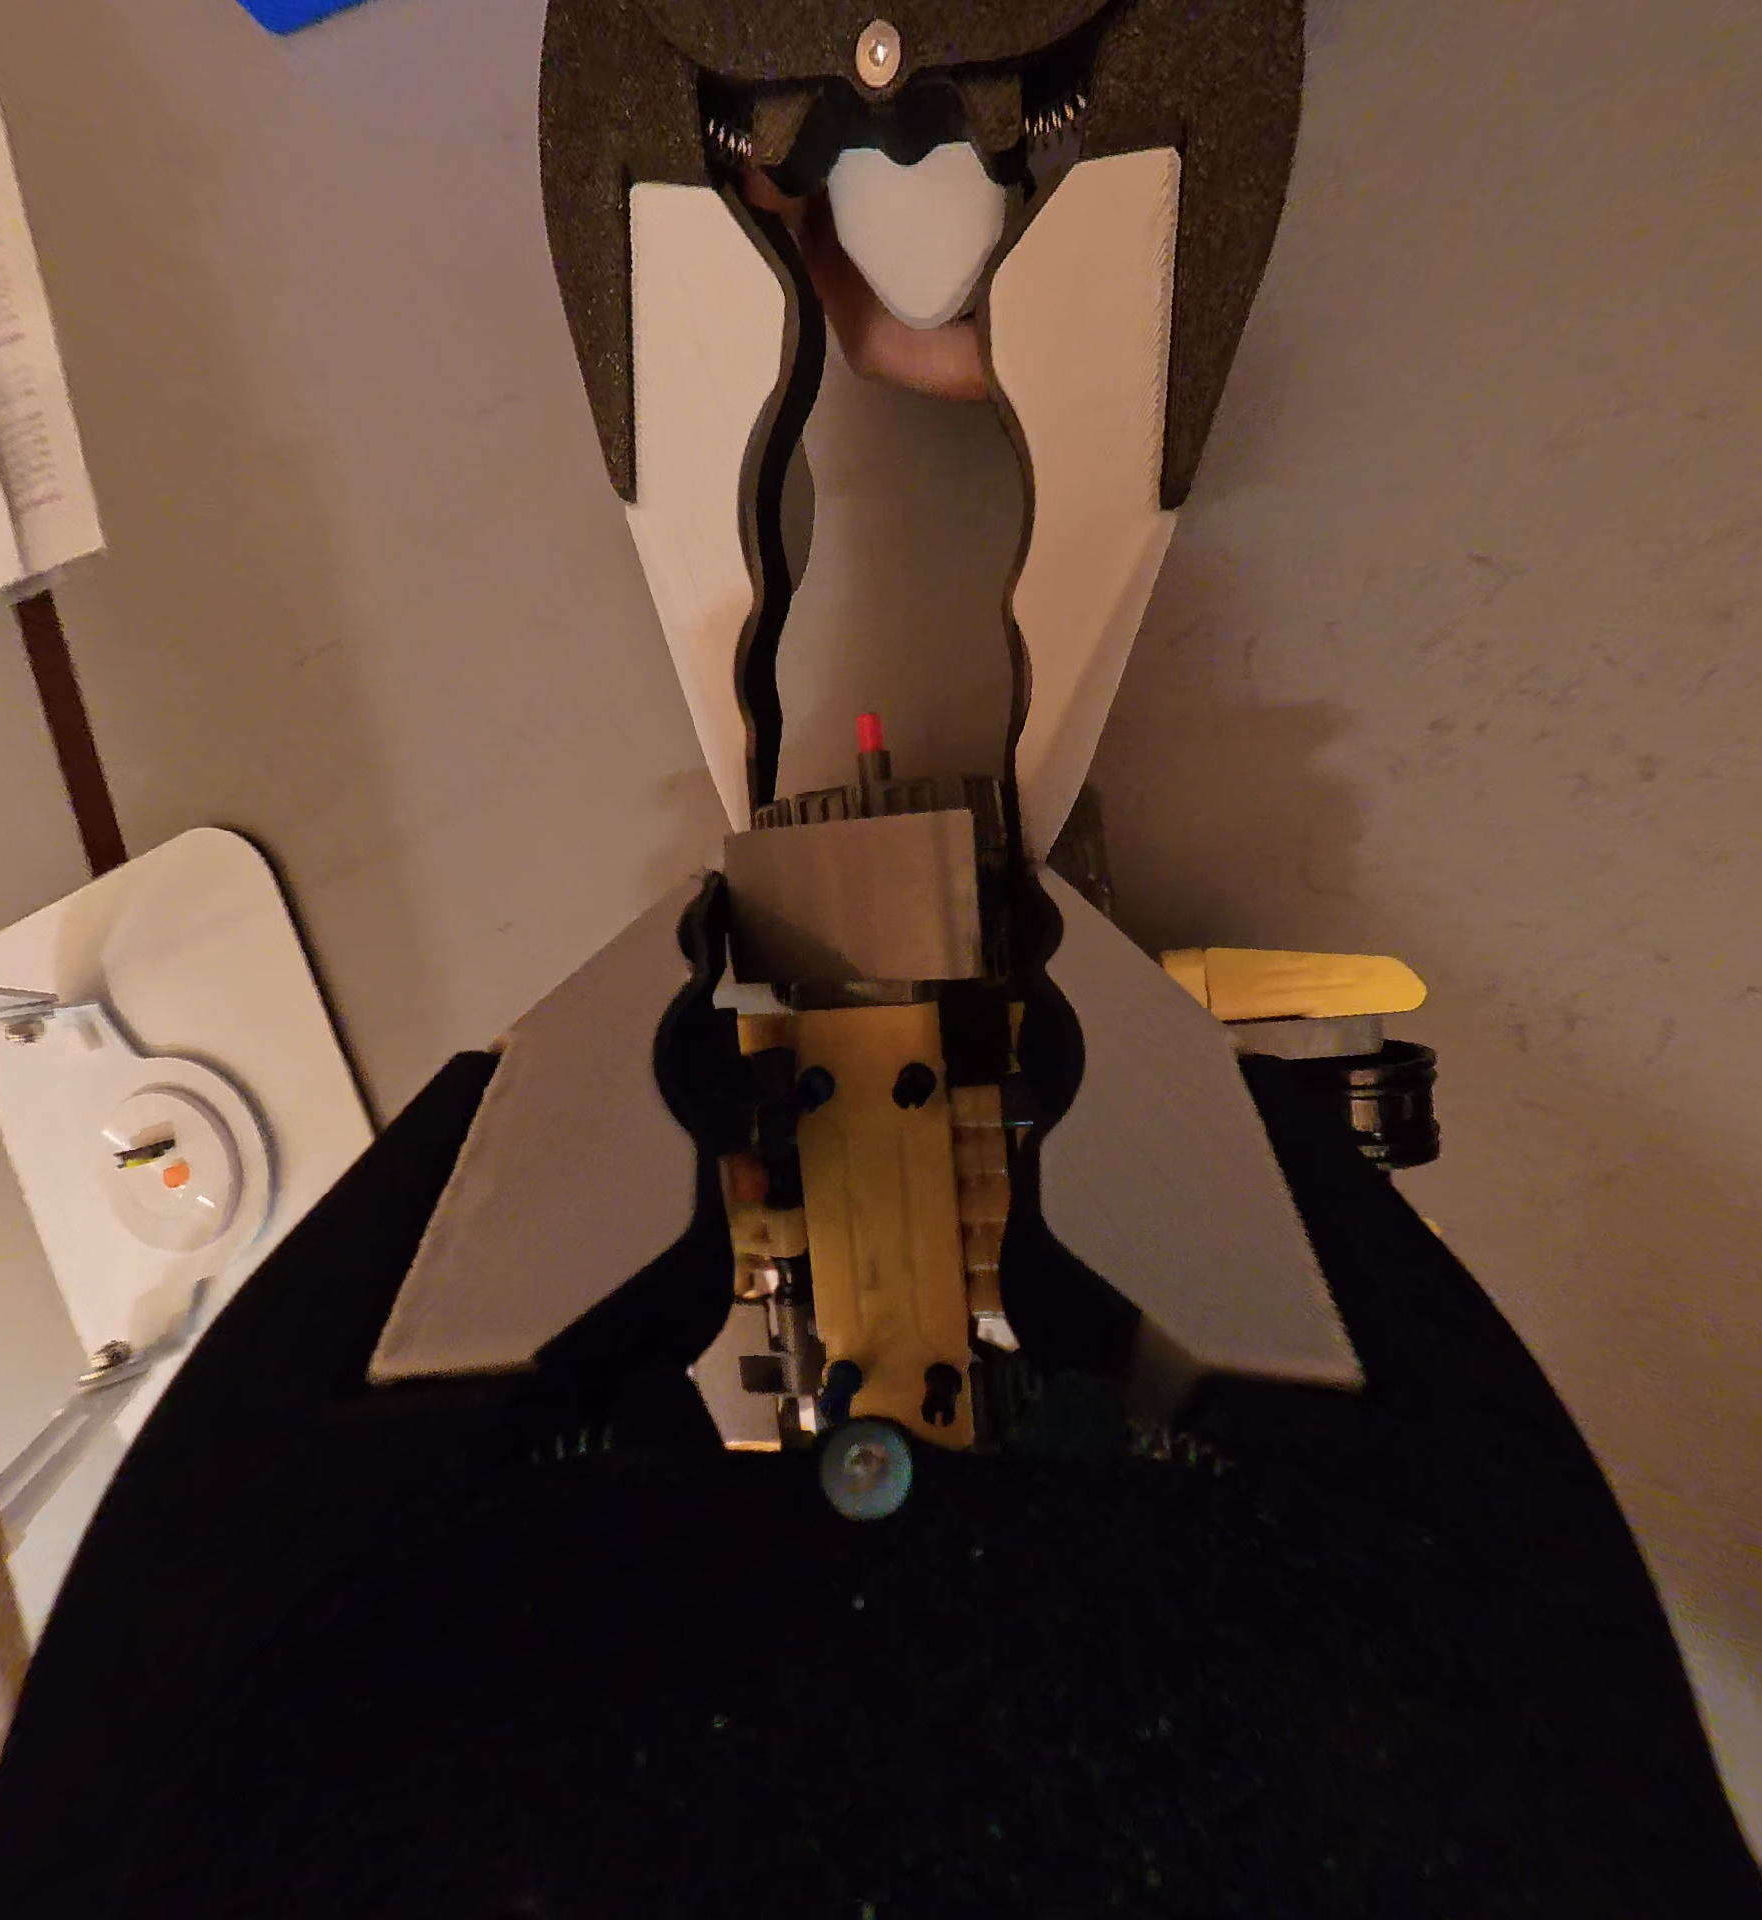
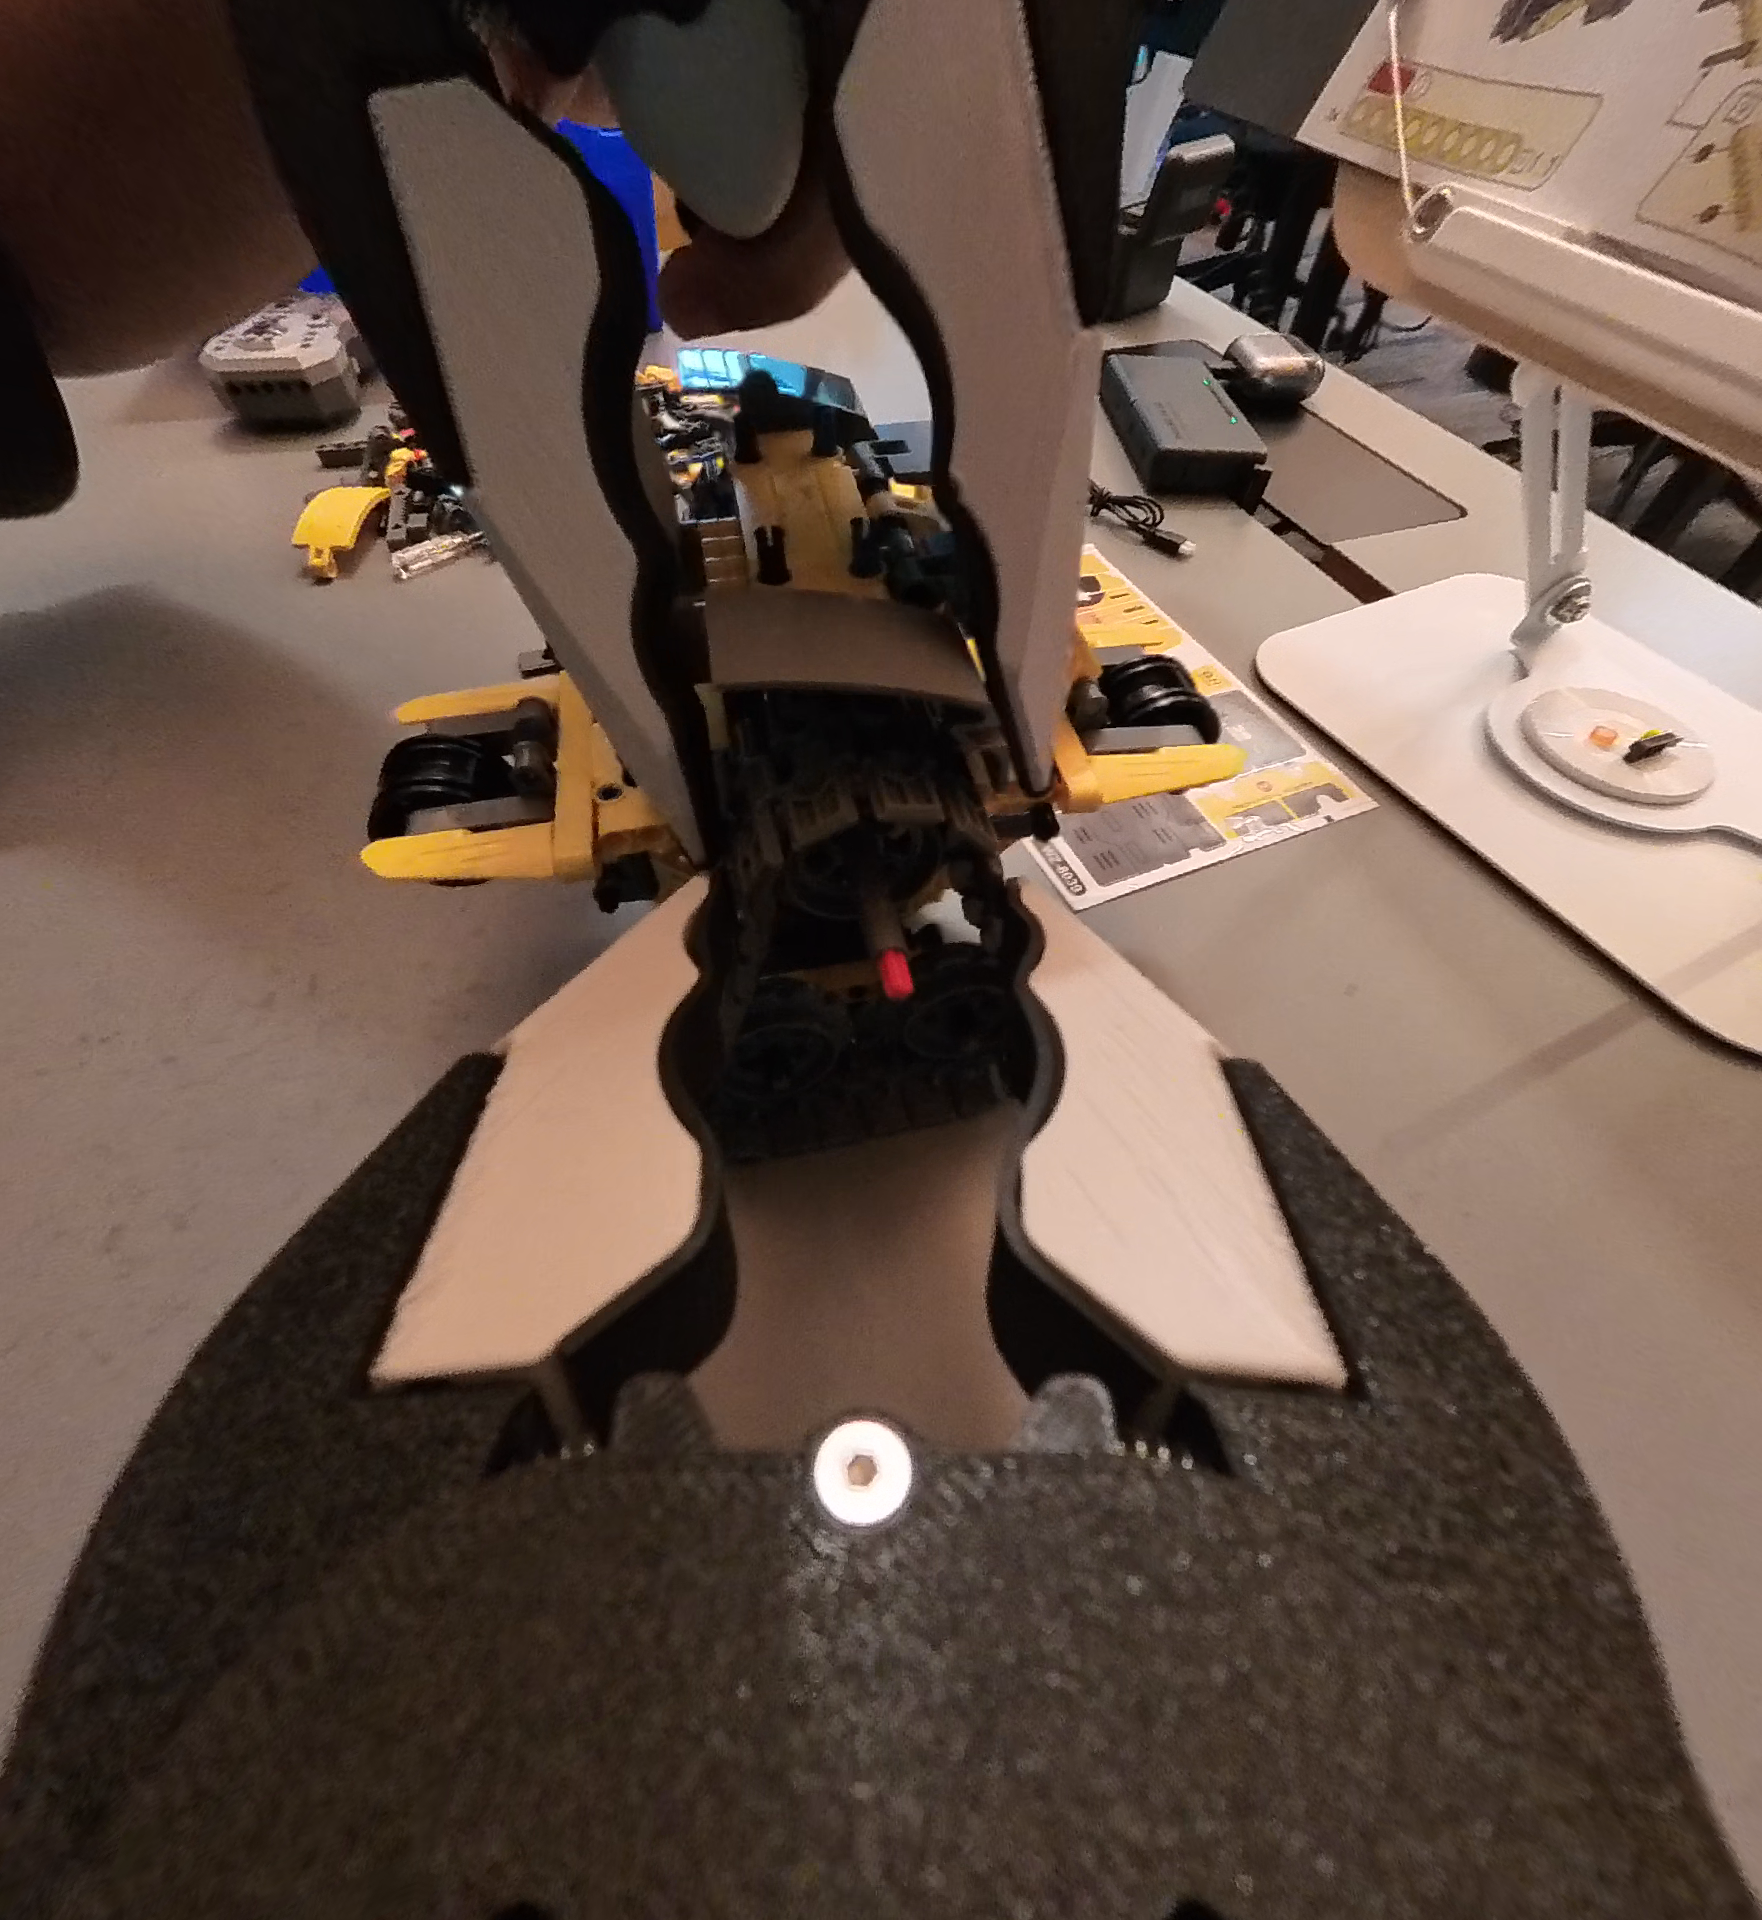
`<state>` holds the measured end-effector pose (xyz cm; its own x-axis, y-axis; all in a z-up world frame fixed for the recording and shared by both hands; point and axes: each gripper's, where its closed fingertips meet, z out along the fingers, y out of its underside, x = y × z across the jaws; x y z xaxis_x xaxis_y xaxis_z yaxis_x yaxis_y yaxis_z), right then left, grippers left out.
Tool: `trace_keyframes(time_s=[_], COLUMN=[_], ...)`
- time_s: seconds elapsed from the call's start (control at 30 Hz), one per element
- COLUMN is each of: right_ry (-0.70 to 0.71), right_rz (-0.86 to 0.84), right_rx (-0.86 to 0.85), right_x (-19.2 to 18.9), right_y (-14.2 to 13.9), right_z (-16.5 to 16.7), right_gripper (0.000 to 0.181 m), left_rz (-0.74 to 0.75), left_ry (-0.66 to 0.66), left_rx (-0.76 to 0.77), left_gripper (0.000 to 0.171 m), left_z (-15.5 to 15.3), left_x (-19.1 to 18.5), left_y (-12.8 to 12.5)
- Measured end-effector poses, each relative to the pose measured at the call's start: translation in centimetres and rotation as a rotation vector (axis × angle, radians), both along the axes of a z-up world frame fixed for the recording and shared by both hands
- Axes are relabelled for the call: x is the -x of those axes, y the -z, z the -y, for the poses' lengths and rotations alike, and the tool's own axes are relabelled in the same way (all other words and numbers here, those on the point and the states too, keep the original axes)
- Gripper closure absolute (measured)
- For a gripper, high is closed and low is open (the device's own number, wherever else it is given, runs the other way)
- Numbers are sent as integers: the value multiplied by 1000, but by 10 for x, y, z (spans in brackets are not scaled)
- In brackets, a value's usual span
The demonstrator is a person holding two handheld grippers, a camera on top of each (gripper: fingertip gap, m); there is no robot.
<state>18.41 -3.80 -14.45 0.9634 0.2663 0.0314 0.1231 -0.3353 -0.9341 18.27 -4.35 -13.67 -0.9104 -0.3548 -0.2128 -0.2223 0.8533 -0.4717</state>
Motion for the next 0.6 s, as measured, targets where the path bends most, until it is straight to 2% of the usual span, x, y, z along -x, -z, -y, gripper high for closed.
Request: trace_keyframes(time_s=[0.17, 0.33, 0.43, 0.6], right_ry=[27, 36, 26, 31], right_rz=[36, 72, 42, 25], right_rx=[-26, -24, -45, -55], right_x=[-1, -4, -1, -1], right_y=[-2, -2, -5, -2], right_z=[2, 8, 9, 8], right_gripper=[127, 121, 119, 109], left_rz=[62, 88, 156, 307], left_ry=[-12, -48, -104, -269], left_rx=[-34, -8, 22, 183], left_gripper=[97, 86, 78, 74], left_z=[-3, -6, -10, -20], left_x=[-1, 7, 8, 16], left_y=[-4, -10, -20, -50])
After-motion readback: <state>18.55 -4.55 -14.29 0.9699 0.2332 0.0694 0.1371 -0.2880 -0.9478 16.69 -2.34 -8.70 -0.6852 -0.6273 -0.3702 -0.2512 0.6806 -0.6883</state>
